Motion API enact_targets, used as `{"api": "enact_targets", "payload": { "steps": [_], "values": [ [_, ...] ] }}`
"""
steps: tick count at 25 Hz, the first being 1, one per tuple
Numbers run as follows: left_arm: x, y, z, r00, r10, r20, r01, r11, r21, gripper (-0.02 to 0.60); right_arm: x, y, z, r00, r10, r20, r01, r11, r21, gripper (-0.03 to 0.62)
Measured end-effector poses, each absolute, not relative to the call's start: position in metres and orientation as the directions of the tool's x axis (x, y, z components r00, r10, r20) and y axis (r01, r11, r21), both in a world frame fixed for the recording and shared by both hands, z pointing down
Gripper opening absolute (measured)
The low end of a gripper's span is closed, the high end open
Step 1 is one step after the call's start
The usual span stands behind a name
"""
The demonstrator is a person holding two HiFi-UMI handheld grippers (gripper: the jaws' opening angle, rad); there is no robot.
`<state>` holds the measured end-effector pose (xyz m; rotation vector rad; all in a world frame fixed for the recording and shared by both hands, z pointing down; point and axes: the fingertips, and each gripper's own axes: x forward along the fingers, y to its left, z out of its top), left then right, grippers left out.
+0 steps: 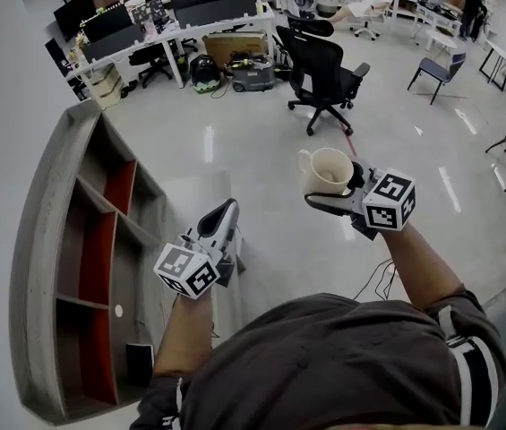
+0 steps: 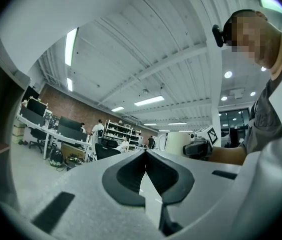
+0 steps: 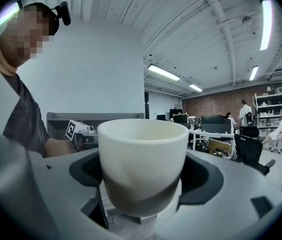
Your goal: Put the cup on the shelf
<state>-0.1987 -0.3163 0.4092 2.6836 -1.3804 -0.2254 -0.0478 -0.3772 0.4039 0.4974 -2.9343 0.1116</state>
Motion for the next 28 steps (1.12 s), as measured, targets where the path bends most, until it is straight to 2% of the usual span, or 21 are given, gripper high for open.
{"api": "enact_targets", "payload": {
  "steps": [7, 13, 20, 25, 28],
  "values": [
    [-0.193, -0.318, 0.412, 0.521, -0.849, -0.090, -0.823, -0.528, 0.207, -0.005, -0.045, -0.387, 0.406, -0.940, -0.279, 0.196, -0.292, 0.956, -0.041, 0.426],
    [-0.252, -0.290, 0.381, 0.401, -0.910, -0.107, -0.898, -0.413, 0.151, -0.005, -0.109, -0.373, 0.371, -0.970, -0.171, 0.174, -0.170, 0.985, 0.020, 0.426],
    [-0.350, -0.206, 0.328, 0.154, -0.979, -0.131, -0.987, -0.159, 0.028, -0.005, -0.243, -0.324, 0.311, -0.989, 0.071, 0.126, 0.084, 0.991, 0.104, 0.426],
    [-0.415, -0.122, 0.303, -0.097, -0.987, -0.127, -0.995, 0.100, -0.020, -0.005, -0.351, -0.259, 0.281, -0.946, 0.306, 0.106, 0.319, 0.937, 0.141, 0.426],
    [-0.440, -0.035, 0.275, -0.279, -0.953, -0.119, -0.959, 0.283, -0.022, -0.005, -0.410, -0.182, 0.251, -0.879, 0.463, 0.110, 0.476, 0.865, 0.158, 0.426]
  ]
}}
